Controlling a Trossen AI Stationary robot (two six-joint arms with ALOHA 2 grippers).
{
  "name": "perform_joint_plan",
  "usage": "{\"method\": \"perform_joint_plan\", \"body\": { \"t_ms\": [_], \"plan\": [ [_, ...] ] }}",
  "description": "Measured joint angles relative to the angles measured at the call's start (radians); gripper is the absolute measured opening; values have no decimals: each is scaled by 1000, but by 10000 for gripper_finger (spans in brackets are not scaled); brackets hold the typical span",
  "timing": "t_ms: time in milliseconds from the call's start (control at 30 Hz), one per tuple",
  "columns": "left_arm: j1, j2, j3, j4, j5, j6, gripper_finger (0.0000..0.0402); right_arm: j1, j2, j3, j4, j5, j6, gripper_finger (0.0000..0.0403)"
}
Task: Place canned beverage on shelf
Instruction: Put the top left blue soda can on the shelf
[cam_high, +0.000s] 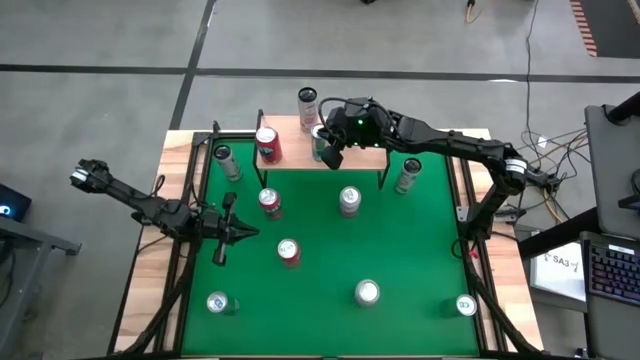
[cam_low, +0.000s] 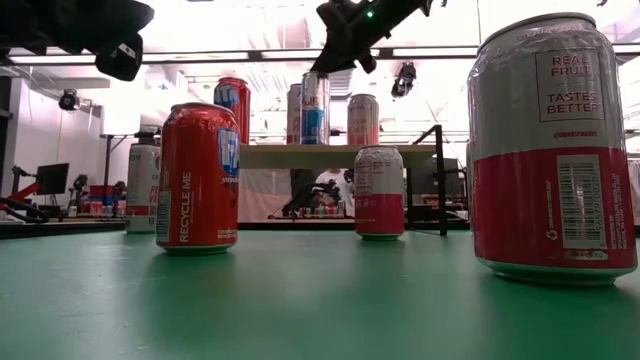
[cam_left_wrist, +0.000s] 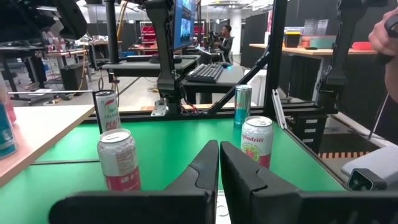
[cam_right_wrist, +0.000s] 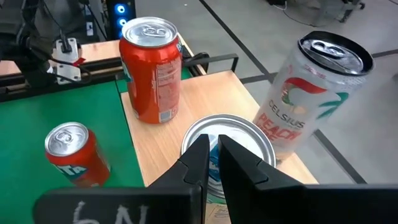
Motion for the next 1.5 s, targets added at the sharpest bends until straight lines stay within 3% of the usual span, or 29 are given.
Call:
{"method": "perform_joint_plan", "body": {
  "t_ms": [600,900,1167,1500],
  "plan": [
    [0,0,0,-2,-3,-3,0,11,-18,49,-43,44,-14,27],
    [0,0,0,-2,-5,-3,0,39,-19,71,-101,-125,-37,27],
    [0,0,0,-2,-6,0,0,38,28,66,-129,-108,-13,27],
    [0,0,0,0,-14,5,0,26,59,66,-129,19,-74,27]
  ]
}}
